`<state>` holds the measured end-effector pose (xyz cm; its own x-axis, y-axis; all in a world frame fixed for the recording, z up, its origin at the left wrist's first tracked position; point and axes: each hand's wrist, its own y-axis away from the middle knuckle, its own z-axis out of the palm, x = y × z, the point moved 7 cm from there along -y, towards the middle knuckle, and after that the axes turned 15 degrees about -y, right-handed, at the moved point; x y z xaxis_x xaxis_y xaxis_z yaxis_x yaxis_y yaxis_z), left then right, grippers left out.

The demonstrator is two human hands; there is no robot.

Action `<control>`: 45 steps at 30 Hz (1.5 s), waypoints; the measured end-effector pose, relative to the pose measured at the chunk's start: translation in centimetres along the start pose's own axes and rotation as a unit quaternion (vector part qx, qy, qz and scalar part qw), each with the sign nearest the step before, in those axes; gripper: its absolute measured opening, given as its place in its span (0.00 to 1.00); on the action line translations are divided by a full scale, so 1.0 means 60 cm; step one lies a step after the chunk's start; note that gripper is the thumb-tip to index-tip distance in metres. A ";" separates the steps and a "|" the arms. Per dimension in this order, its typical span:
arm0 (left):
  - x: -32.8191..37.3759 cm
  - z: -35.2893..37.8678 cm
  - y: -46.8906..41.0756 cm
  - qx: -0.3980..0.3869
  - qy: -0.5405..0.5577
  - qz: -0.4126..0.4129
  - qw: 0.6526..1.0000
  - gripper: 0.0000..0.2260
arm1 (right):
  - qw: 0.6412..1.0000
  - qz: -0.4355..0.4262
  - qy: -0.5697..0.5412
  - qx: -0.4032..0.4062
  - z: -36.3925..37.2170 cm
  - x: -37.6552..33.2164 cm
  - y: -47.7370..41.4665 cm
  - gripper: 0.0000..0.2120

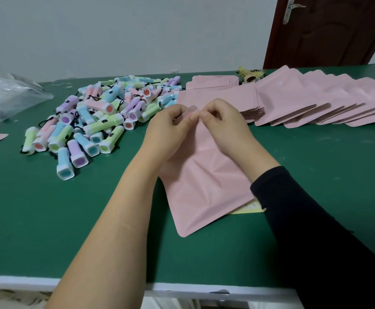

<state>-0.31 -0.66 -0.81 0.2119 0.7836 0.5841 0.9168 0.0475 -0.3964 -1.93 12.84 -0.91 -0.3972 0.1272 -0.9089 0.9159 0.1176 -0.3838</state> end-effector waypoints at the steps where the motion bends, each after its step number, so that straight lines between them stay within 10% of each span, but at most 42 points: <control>1: -0.003 -0.001 -0.002 -0.002 -0.009 -0.003 1.000 0.11 | 1.000 -0.008 0.002 0.009 -0.003 -0.003 0.000 0.05; 14: -0.075 -0.042 -0.004 -0.005 -0.041 -0.095 0.995 0.16 | 0.982 0.065 -0.108 0.143 -0.060 0.018 -0.007 0.04; 28: -0.062 -0.037 -0.004 0.000 0.228 -0.108 0.968 0.19 | 0.981 0.025 -0.145 0.129 -0.067 -0.016 -0.001 0.21; 35: -0.037 0.033 0.020 -0.232 0.272 -0.113 0.927 0.09 | 0.945 0.051 -0.257 0.194 -0.089 0.005 0.003 0.20; 41: -0.054 0.021 0.003 -0.097 0.274 -0.152 0.945 0.05 | 0.976 0.159 -0.145 -0.030 -0.046 0.035 0.004 0.12; 45: -0.068 0.003 -0.001 -0.004 0.219 -0.166 0.962 0.11 | 0.990 0.127 -0.067 -0.004 -0.037 0.040 0.003 0.18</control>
<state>-1.30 -3.72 -3.28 0.0280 0.3910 0.9200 0.9608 0.2433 -0.1326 -2.82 15.33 -2.80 -0.1422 0.0227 -0.9896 0.9846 0.1061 -0.1390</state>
